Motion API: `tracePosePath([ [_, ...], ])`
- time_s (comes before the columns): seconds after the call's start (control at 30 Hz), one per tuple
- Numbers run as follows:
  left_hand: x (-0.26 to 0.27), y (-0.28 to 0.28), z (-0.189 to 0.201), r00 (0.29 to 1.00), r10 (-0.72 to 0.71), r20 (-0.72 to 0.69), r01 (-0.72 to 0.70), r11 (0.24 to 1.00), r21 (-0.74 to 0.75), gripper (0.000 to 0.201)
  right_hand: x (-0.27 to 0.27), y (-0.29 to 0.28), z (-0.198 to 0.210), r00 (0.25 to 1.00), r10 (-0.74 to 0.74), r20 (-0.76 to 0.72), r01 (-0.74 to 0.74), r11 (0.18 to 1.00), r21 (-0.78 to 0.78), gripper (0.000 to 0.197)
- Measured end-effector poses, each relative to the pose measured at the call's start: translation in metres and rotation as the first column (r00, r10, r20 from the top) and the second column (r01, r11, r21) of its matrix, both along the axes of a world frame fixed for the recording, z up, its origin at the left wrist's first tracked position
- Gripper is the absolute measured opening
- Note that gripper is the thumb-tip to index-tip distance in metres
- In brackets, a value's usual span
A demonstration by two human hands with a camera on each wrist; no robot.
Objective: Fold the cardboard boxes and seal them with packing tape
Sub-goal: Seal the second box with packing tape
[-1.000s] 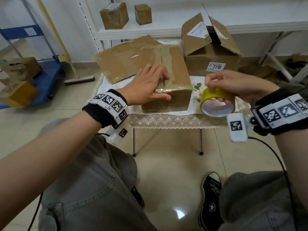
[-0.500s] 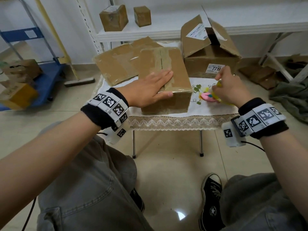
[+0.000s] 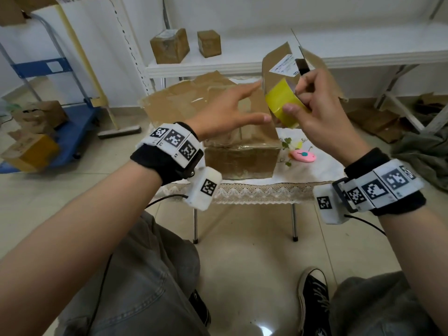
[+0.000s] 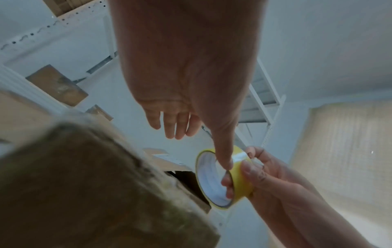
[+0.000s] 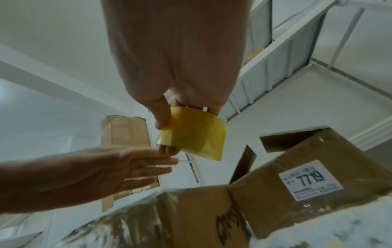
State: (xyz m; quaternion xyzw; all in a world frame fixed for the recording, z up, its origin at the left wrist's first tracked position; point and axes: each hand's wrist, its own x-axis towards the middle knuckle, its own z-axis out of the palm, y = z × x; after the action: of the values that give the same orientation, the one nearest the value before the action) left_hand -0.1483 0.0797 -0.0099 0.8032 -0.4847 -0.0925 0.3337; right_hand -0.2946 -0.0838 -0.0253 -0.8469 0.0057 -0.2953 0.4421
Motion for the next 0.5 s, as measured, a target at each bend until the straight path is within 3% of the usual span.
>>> tracePosePath([
  [0.13,-0.004,-0.013,0.01,0.996,-0.05,-0.074,0.037,0.986,-0.165,0.083,0.003,0.005,0.004,0.995,0.091,0.046,-0.093,0.995,0.038,0.028],
  [0.3,-0.006,-0.014,0.019,0.996,0.03,-0.081,-0.053,0.951,-0.305,0.058,0.005,0.006,0.005,0.992,0.122,0.041,-0.126,0.988,0.089,0.028],
  [0.5,-0.019,-0.015,0.02,0.993,0.119,0.001,-0.111,0.933,-0.342,0.041,0.005,0.008,0.001,0.996,0.088,0.015,-0.089,0.994,0.068,0.028],
])
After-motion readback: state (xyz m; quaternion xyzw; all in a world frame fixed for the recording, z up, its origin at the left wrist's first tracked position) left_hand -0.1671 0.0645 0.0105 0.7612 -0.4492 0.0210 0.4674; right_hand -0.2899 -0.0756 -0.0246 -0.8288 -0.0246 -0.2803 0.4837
